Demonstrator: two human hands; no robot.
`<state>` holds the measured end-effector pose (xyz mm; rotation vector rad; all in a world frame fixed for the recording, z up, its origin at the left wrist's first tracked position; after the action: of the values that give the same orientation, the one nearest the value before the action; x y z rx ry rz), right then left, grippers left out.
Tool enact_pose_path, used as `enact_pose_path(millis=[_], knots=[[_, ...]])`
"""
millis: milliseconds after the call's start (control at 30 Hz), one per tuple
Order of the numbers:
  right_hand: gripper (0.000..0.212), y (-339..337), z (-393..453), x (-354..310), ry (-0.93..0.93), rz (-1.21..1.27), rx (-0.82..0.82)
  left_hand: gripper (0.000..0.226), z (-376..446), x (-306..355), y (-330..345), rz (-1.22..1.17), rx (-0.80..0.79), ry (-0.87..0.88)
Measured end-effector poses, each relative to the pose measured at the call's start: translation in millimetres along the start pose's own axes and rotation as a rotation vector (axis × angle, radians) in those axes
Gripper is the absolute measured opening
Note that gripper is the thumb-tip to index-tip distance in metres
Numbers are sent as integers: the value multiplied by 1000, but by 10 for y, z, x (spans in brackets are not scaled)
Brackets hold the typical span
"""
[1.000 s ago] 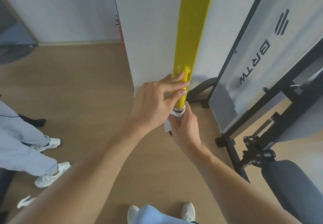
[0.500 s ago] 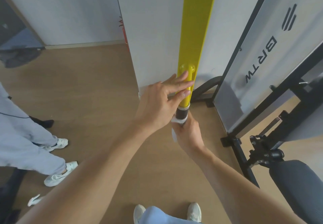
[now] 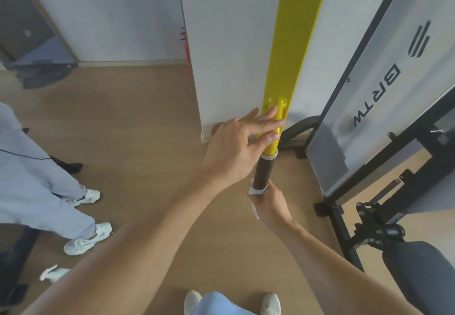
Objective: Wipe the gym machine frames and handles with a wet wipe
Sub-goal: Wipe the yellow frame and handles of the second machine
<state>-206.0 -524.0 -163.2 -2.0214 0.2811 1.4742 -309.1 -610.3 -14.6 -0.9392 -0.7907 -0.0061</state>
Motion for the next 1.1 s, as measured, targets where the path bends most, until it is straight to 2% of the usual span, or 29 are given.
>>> enact_pose_path(millis=[100, 200, 267, 333, 400, 500, 567, 633, 733, 833, 900, 933, 1000, 1100], knots=[[6, -125, 24, -387, -162, 116, 70, 31, -2, -3, -10, -17, -3, -1], [10, -261, 45, -720, -336, 231, 104, 30, -18, 22, -7, -34, 2, 9], [8, -230, 49, -557, -253, 162, 72, 30, -27, 35, 5, -42, 3, 16], [6, -135, 34, -228, -90, 43, -13, 32, -16, 38, 7, -39, 3, 17], [16, -97, 17, -99, -23, -9, -40, 33, -9, 32, -1, -26, 3, 17], [5, -202, 13, -511, -166, 82, 31, 30, -10, 30, -27, -46, 1, 11], [7, -312, 6, -856, -287, 160, 91, 29, -18, 29, -20, -58, 7, 6], [7, -330, 5, -945, -318, 220, 113, 30, -38, 53, 2, -80, 14, 1], [6, -188, 37, -467, -172, 165, 56, 32, -54, 76, 12, -79, 31, 22], [3, -52, 31, 247, 93, -214, -141, 36, -86, 40, 15, -71, 15, 69], [16, -2, -28, 493, 133, -323, -234, 42, -182, -8, 29, -105, -13, 106], [25, 46, -68, 506, 152, -279, -262, 45, -251, -65, 28, -143, -9, 94], [39, 203, -154, 295, 157, -168, -346, 48, -434, -297, -5, -253, 36, -44], [19, 478, -202, -195, 244, 164, -271, 51, -723, -861, -51, -355, 73, -388]])
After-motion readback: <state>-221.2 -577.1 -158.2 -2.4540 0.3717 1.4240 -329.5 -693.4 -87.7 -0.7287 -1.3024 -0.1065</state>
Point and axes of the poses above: each hand's wrist, its own z-axis towards the middle knuckle, its own y-axis out of the palm, x = y × z, the point moved 2 cm from there along z, towards the middle knuckle, and after that the axes turned 12 degrees about z, right-handed, at the moved point
